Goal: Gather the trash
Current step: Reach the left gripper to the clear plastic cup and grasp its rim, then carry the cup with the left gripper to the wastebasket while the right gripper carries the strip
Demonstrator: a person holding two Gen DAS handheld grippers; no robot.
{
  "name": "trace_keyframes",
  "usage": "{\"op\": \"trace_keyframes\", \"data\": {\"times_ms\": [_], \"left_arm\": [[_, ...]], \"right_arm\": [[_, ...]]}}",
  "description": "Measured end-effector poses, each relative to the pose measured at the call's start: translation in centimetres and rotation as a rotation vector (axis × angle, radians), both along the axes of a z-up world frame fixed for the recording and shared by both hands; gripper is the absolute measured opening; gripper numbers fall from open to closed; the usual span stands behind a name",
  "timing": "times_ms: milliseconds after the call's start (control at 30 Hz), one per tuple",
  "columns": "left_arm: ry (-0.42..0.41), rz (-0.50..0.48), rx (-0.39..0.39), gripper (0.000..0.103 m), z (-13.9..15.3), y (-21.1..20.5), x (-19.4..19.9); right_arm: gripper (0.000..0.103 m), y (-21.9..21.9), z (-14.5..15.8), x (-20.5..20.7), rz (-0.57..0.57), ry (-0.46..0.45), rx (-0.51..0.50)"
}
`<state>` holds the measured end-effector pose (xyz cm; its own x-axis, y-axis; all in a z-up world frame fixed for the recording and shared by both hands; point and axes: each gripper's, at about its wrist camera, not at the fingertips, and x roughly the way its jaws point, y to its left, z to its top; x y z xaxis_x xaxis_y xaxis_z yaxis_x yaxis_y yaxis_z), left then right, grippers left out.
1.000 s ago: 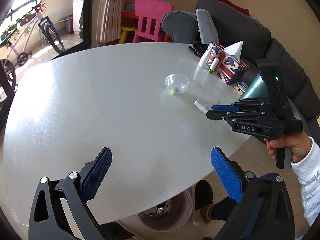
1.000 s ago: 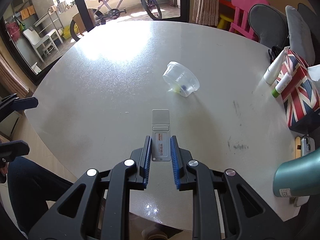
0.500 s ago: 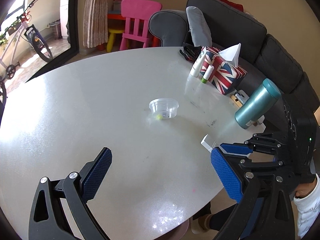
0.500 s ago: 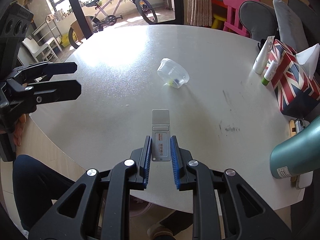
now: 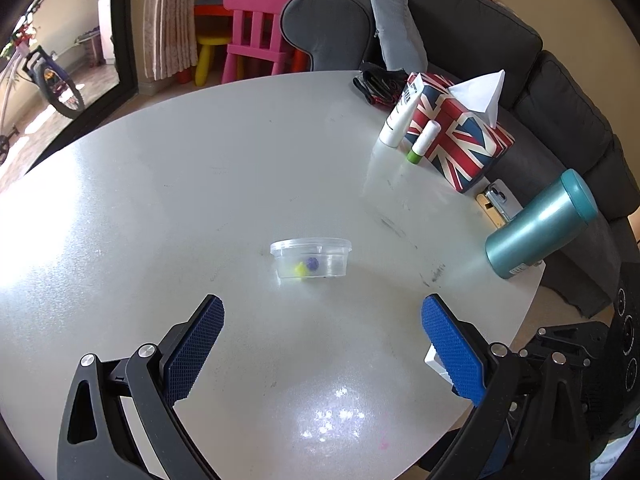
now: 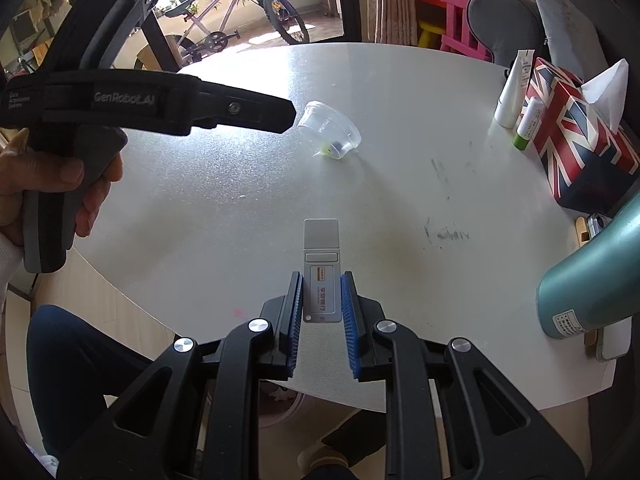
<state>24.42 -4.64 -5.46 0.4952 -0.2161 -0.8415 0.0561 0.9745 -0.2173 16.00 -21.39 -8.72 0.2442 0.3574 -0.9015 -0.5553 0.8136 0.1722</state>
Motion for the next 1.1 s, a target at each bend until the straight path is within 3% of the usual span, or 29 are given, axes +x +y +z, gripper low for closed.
{"op": "trace_keyframes", "data": {"times_ms": [467,500,600,633,933,1100], "left_arm": [[0.109,-0.014,0.026,0.095,-3.7,-0.8,4.8],[0.108,-0.015,0.025,0.089,-3.8,-0.8,4.9],[0.126,-0.019,0.028,0.058,-4.2,-1.0,5.1],[0.13,-0.023,0.028,0.054,-4.3,-1.1,5.1],[0.086,-0.026,0.038,0.054,-3.3,-0.9,3.7],[0.043,-0.029,0.058,0.054,-1.5,-0.4,0.9]], "right_arm": [[0.019,-1.3,-0.7,0.1,-0.015,0.013,0.0],[0.019,-1.4,-0.8,0.1,-0.016,0.014,-0.001],[0.019,-1.6,-0.9,0.3,-0.019,0.015,-0.002],[0.019,-1.6,-0.9,0.3,-0.02,0.015,-0.002],[0.019,-1.2,-0.5,-0.1,-0.017,0.007,0.001],[0.019,-0.6,0.1,-0.7,-0.004,-0.012,-0.001]]}}
